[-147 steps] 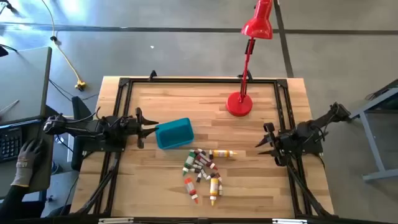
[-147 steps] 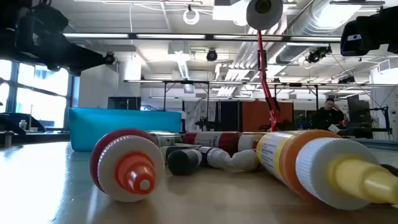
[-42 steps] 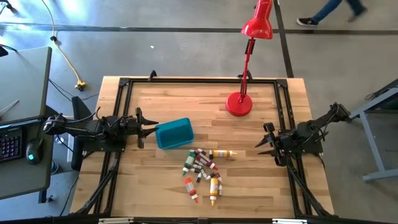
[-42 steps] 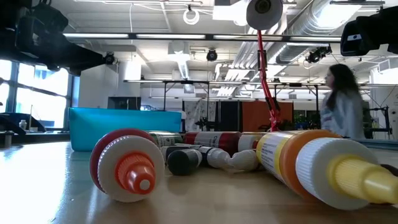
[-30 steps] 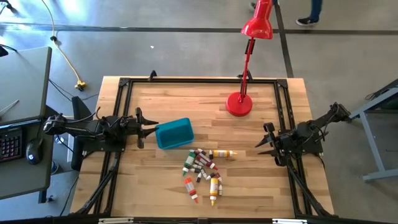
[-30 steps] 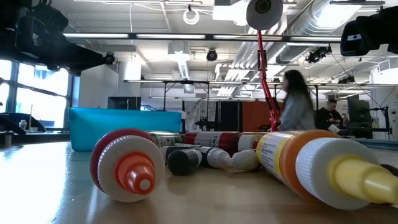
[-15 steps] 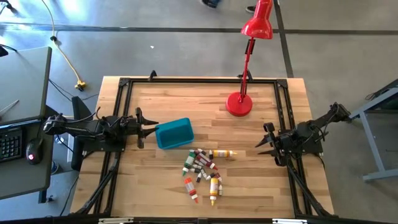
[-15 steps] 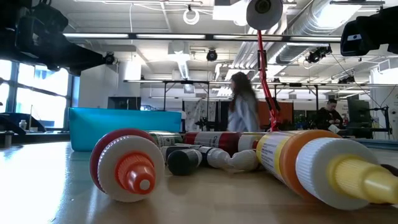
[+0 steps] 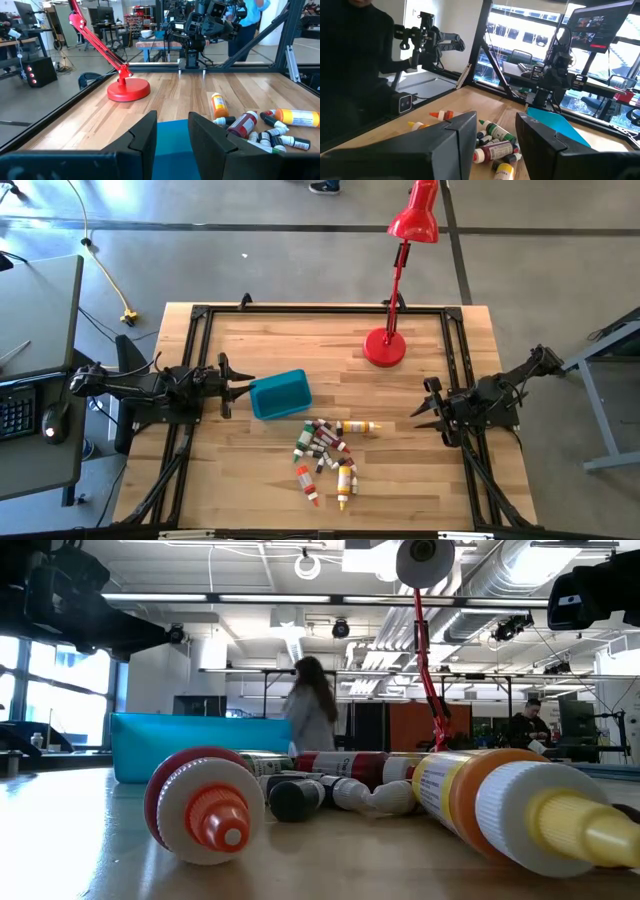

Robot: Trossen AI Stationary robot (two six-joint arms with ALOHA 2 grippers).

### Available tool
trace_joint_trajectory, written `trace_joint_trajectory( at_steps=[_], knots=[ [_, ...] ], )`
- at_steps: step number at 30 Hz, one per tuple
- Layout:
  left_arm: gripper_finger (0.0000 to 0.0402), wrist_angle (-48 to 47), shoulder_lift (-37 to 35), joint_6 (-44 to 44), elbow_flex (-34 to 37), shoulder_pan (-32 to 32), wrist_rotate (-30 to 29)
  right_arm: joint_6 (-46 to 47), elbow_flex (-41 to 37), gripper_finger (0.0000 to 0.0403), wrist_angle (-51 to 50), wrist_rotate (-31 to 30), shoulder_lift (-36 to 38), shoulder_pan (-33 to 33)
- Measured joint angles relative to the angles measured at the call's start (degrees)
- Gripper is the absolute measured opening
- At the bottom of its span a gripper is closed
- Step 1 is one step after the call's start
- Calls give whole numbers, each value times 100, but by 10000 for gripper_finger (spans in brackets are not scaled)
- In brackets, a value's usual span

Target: Pick & Place food coloring

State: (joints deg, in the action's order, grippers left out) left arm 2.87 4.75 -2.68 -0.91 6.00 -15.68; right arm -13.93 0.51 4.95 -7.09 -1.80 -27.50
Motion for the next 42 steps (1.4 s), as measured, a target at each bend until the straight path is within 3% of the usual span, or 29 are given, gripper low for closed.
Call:
trace_joint_trajectory(
  at_steps=[32,39,42],
  knots=[
    [107,0,0,0,-2,0,2,-2,0,130,3,-34,-1,2],
    [107,0,0,0,-1,2,2,-1223,0,130,546,-1425,-2,2],
    [107,0,0,0,0,1,0,-1805,-2,130,1045,-1685,-2,5]
  ],
)
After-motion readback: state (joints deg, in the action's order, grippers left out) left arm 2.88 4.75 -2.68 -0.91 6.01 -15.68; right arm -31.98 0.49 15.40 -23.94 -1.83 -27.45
